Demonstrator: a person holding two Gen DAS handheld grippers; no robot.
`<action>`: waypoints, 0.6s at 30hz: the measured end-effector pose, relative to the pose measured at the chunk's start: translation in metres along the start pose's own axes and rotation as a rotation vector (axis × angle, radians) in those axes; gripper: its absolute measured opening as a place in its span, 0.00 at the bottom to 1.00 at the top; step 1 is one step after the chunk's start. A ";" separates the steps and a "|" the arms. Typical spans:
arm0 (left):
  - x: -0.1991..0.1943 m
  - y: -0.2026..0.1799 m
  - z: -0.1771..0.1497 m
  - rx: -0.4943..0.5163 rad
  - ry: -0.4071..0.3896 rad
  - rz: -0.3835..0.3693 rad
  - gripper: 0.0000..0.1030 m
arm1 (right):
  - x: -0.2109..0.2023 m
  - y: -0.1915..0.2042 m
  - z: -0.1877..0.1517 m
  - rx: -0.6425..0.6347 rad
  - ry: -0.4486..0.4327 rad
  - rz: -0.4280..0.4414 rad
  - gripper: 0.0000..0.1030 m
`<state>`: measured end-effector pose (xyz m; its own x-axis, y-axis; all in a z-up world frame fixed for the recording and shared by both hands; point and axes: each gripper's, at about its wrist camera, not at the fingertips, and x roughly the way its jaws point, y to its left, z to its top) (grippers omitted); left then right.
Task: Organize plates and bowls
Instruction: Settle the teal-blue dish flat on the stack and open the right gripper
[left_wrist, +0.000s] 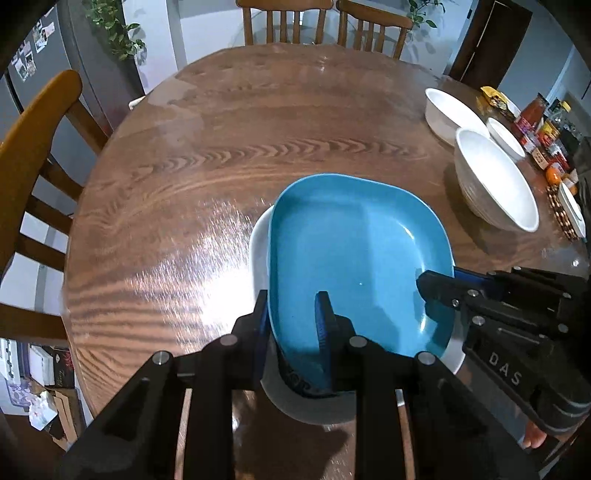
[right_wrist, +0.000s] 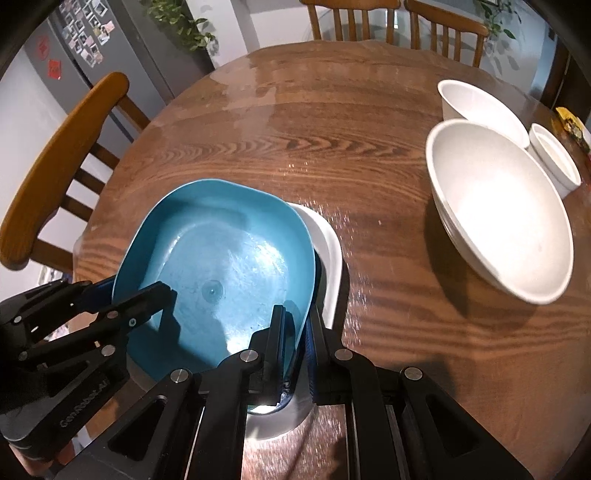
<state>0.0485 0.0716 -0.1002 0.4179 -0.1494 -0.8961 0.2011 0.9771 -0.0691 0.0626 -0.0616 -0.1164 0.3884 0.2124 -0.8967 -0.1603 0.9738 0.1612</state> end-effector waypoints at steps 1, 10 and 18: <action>0.000 0.001 0.001 -0.001 0.000 0.002 0.21 | 0.001 -0.001 0.002 0.003 0.000 0.001 0.11; -0.003 0.003 0.001 0.004 0.016 -0.001 0.21 | -0.003 0.000 0.001 -0.007 0.009 0.002 0.11; -0.003 -0.001 -0.002 0.015 0.025 0.009 0.21 | -0.007 0.001 -0.001 -0.017 0.013 -0.009 0.11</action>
<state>0.0451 0.0710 -0.0978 0.3974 -0.1367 -0.9074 0.2109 0.9760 -0.0547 0.0586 -0.0625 -0.1107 0.3784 0.2028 -0.9032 -0.1720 0.9741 0.1466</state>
